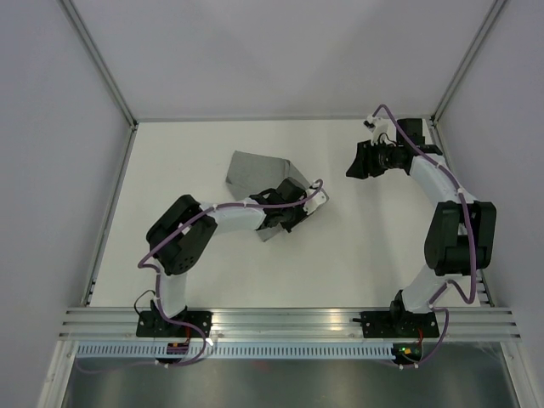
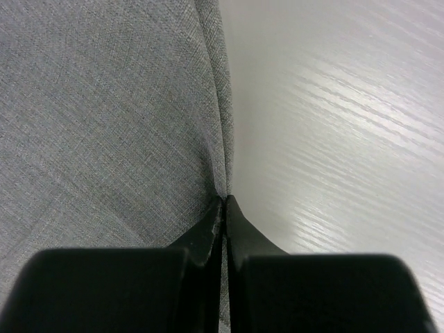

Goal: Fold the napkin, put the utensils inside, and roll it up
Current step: Roll the napkin with the utensil

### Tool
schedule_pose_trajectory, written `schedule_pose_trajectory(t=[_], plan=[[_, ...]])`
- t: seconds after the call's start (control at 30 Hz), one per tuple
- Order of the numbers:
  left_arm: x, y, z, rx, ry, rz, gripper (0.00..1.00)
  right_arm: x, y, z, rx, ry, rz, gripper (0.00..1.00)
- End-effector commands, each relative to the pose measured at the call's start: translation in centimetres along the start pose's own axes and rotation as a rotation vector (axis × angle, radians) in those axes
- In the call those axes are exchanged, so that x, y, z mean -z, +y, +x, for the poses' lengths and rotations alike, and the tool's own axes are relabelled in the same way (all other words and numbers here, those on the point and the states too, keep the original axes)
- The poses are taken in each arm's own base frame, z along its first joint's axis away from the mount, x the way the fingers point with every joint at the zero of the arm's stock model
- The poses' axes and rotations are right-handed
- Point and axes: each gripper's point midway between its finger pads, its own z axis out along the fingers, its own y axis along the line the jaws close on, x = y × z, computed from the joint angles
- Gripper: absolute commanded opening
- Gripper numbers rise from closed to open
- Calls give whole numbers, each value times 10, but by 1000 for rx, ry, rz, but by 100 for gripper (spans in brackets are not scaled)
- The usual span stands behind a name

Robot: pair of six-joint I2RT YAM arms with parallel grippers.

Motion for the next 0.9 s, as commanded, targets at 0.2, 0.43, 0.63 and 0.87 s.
schedule_pose_trajectory(t=[0.2,0.43,0.63,0.87], plan=[[20,-11,-11,51,-35,65,2,21,22,3,179,-55,-44,54],[33,-24,-19,64,-69,117,2,29,28,15,217,-50,-35,55],[32,-45,-9,63,-43,157,2,29,30,23,228,-43,-45,54],[32,-53,-7,65,-43,163,2,32,39,27,282,-56,-64,55]])
